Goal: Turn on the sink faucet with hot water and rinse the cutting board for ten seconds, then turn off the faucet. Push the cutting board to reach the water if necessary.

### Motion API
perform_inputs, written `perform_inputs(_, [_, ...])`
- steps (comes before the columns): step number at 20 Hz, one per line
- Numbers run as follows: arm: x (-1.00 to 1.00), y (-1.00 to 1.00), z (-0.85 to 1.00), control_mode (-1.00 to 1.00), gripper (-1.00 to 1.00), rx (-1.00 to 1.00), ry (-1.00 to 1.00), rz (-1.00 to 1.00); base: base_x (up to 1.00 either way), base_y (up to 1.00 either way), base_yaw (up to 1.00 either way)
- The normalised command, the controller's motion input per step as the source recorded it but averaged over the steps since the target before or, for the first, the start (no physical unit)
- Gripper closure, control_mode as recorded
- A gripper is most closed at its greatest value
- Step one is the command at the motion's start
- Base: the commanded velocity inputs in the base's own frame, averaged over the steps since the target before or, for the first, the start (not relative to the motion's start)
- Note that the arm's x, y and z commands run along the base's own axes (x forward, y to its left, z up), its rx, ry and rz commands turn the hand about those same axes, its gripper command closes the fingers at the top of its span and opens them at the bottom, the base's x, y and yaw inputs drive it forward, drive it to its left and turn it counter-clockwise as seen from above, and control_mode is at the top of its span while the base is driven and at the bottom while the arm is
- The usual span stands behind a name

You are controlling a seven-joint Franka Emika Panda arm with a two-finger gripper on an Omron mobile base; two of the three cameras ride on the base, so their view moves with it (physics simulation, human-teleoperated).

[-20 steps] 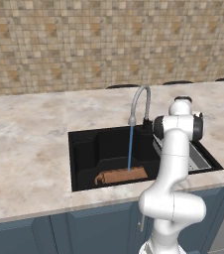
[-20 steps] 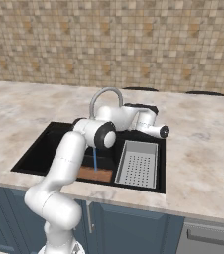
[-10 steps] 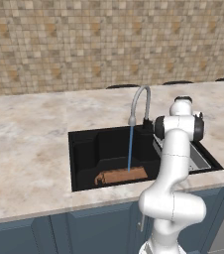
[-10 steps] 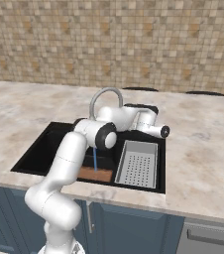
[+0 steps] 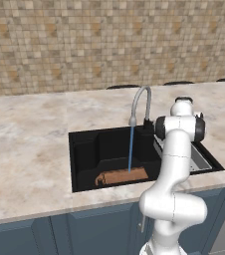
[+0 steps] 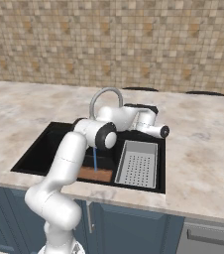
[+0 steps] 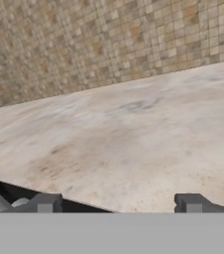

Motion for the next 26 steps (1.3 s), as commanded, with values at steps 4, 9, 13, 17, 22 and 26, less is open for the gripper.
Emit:
perform_inputs(4, [0.07,0.39,0.00,-1.00,-1.00,0.00,0.00,0.00,0.00,0.00,0.00])
perform_inputs(9, [0.02,0.43,0.00,-1.00,-1.00,0.00,0.00,0.00,0.00,0.00,0.00])
perform_inputs(13, [0.09,0.52,0.00,-1.00,-1.00,-0.01,0.00,0.01,0.00,0.00,0.00])
perform_inputs(17, [0.13,0.52,0.00,-1.00,-1.00,0.00,0.00,0.02,0.00,0.00,0.00])
perform_inputs(22, [0.17,0.58,0.00,-1.00,-1.00,-0.01,0.00,0.03,0.00,0.00,0.00])
perform_inputs(26, [0.16,0.69,0.00,-1.00,-1.00,-0.03,0.00,0.04,0.00,0.00,0.00])
